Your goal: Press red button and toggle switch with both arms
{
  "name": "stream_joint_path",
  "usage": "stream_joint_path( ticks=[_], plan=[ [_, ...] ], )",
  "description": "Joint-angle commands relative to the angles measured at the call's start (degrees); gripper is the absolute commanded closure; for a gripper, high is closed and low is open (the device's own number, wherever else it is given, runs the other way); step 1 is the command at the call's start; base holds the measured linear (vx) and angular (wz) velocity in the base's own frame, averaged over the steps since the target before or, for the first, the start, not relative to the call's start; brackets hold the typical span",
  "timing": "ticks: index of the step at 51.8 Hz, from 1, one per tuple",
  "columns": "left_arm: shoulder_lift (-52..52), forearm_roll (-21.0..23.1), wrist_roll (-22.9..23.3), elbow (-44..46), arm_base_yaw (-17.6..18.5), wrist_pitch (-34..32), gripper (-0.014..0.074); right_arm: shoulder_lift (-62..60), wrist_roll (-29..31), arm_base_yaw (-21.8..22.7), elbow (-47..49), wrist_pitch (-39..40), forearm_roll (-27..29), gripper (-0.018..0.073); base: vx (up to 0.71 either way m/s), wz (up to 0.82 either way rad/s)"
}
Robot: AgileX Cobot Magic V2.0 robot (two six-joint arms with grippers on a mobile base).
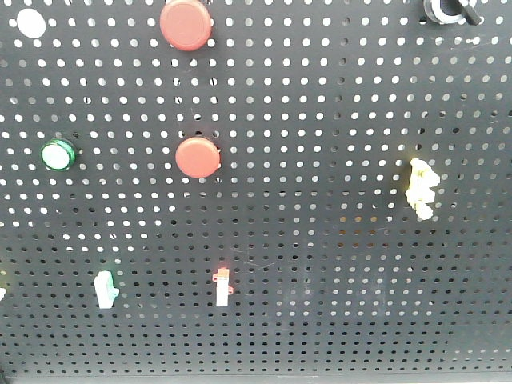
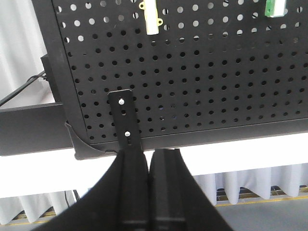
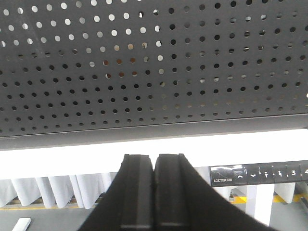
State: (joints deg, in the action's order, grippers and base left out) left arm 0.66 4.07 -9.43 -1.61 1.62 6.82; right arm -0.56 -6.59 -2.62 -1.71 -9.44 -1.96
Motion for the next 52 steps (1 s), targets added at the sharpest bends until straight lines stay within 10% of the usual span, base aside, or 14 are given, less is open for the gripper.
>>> stream_joint_path(
  ticks=[1, 52],
  plan=[
    [0.89, 0.08, 0.52, -1.96, 0.22, -4.49, 0.0595, -0.99, 0.17, 0.4, -0.65, 4.83, -0.6, 0.0562, 0.0, 0.0],
    [0.89, 0.08, 0.52, -1.96, 0.22, -4.49, 0.0595, -0.99, 0.17, 0.4, -0.65, 4.77, -0.6, 0.0562, 0.0, 0.0]
  ],
)
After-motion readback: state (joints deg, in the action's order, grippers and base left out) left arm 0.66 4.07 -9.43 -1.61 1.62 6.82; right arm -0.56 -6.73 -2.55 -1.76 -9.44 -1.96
